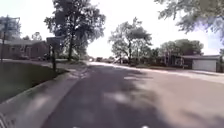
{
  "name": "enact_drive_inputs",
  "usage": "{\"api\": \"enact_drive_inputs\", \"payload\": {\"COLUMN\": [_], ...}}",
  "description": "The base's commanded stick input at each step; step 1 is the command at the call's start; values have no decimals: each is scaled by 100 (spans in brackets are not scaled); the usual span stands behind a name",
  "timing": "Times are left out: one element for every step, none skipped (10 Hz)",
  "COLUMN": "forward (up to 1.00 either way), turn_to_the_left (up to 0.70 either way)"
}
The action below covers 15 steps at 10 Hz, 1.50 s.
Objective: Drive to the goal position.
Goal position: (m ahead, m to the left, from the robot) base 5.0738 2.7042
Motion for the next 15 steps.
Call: {"api": "enact_drive_inputs", "payload": {"forward": [100, 100, 100, 100, 100, 100, 100, 100, 100, 100, 100, 100, 100, 100, 100], "turn_to_the_left": [0, 0, 0, 0, 0, 0, 0, 0, 0, 2, 11, 39, 40, 20, 6]}}
